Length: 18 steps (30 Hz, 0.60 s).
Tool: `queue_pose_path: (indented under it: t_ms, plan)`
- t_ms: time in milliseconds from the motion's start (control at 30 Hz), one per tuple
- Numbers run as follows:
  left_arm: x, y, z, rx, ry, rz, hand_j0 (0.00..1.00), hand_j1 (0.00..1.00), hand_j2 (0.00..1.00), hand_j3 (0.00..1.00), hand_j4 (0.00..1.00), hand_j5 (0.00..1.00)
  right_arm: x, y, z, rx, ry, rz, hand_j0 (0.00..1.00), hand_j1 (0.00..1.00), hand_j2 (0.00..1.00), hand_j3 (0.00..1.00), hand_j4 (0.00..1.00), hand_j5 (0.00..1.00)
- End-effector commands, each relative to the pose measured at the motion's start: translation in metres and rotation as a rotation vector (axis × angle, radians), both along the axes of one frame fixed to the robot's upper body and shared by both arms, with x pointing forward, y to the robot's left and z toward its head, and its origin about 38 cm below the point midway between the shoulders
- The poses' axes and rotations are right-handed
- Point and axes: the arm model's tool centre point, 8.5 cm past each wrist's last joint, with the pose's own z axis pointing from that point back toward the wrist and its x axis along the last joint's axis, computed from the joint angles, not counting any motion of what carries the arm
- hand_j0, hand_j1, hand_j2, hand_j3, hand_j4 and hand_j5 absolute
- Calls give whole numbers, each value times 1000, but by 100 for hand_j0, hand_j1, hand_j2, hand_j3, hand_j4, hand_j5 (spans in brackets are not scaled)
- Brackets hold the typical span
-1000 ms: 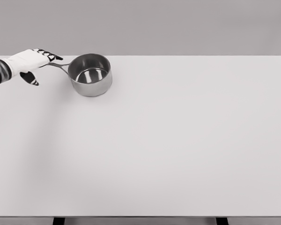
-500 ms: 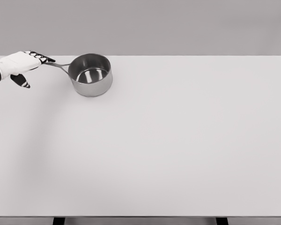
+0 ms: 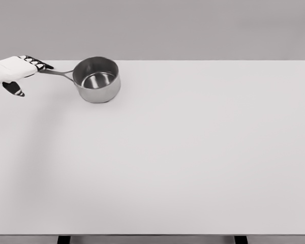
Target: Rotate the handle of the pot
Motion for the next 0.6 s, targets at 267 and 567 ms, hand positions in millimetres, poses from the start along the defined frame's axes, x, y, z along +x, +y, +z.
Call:
queue_pose_path:
  t_ms: [267, 567]
  plan:
    - [-6, 0, 5, -26, -9, -13, 100, 100, 100, 100, 100, 100, 0, 0, 0, 0, 0, 0, 100, 100, 100, 100, 100, 100]
    - [-16, 5, 8, -43, -10, -23, 100, 100, 100, 100, 100, 100, 0, 0, 0, 0, 0, 0, 100, 100, 100, 100, 100, 100]
